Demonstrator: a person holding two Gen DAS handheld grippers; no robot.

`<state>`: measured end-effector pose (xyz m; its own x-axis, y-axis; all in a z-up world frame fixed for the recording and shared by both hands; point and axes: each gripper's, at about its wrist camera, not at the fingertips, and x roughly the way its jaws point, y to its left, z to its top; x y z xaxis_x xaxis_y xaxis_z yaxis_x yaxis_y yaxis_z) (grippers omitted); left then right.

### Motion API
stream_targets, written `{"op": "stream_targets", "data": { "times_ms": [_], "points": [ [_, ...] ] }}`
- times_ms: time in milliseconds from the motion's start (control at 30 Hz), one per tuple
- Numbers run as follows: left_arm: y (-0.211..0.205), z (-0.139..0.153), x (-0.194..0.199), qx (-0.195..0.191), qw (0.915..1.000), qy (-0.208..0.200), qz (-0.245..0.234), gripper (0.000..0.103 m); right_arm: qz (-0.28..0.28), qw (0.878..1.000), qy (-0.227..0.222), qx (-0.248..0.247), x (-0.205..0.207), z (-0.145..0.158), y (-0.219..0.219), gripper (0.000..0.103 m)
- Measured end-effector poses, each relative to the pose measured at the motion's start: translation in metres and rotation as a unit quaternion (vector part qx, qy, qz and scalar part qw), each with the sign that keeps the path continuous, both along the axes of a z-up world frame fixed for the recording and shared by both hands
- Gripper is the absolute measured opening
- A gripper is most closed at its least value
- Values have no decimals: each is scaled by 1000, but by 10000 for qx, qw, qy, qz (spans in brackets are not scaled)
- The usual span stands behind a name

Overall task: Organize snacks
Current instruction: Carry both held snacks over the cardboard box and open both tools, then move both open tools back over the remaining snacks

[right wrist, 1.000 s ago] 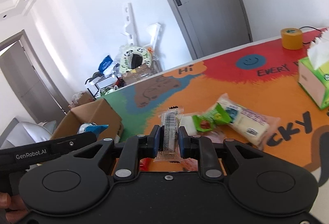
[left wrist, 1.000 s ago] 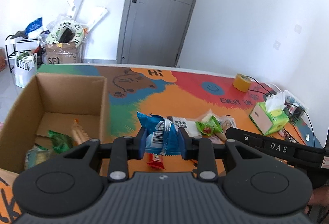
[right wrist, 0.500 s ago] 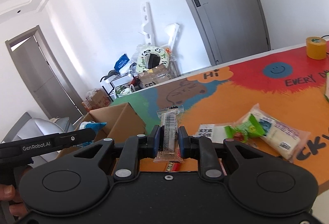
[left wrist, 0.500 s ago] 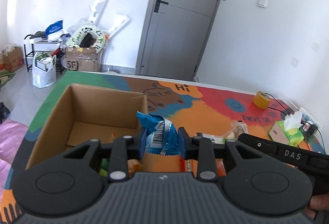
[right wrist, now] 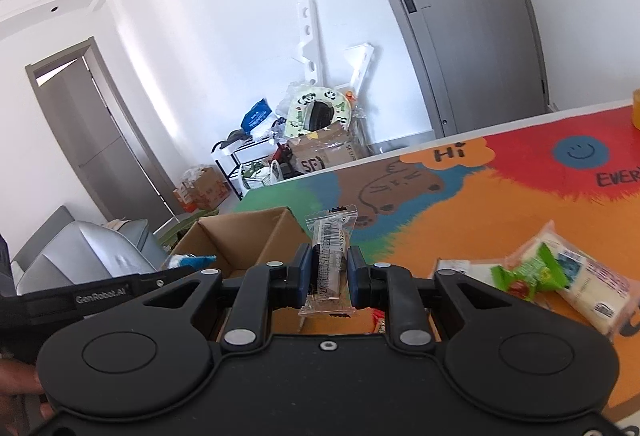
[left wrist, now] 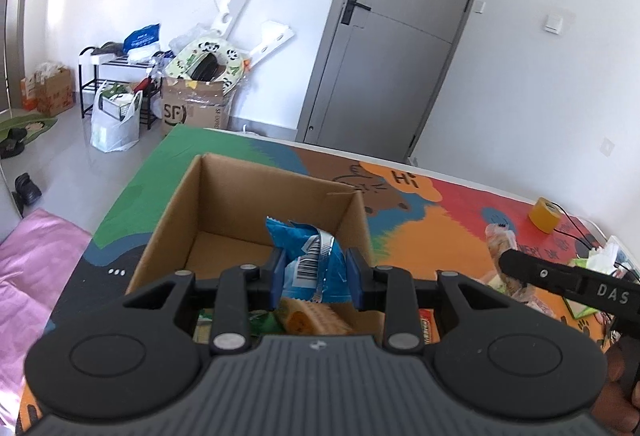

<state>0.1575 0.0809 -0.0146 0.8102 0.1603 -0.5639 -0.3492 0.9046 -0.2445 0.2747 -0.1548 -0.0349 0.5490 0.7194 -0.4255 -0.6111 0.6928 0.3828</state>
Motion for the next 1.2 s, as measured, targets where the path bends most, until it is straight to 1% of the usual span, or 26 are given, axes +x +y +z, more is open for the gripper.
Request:
{"op": "stream_targets", "data": {
  "times_ms": [167, 267, 467, 733, 867, 900, 967, 1000, 1033, 1200],
  "points": [
    [10, -8, 2, -113, 9999, 83, 68, 31, 79, 10000, -38, -27, 0, 4, 13, 20],
    [14, -7, 1, -113, 9998, 55, 153, 34, 138, 9999, -66, -30, -2, 7, 20, 20],
    [24, -4, -4, -148, 9996, -5, 255, 34, 277, 9996, -90, 8, 1, 14, 36, 20],
    [39, 1, -13, -178, 9989, -90, 429, 35, 612, 9981, -21, 71, 3, 20, 66, 20],
    [47, 1, -18, -240, 9983, -115, 510, 39, 842, 9964, 24, 86, 1, 19, 87, 20],
    [49, 1, -19, -255, 9982, -115, 526, 41, 895, 9959, 28, 94, 0, 19, 90, 22],
    [51, -1, -18, -293, 9982, -73, 525, 47, 890, 9960, -60, 70, -2, 19, 95, 32],
    [51, -2, -17, -323, 9982, -50, 503, 49, 824, 9966, -84, 39, -2, 19, 95, 46],
    [50, -2, -17, -340, 9983, -46, 469, 49, 760, 9971, -96, 27, -3, 19, 94, 50],
    [45, -1, -11, -254, 9989, -17, 398, 62, 473, 9988, 91, 35, 7, 14, 76, 51]
  ]
}}
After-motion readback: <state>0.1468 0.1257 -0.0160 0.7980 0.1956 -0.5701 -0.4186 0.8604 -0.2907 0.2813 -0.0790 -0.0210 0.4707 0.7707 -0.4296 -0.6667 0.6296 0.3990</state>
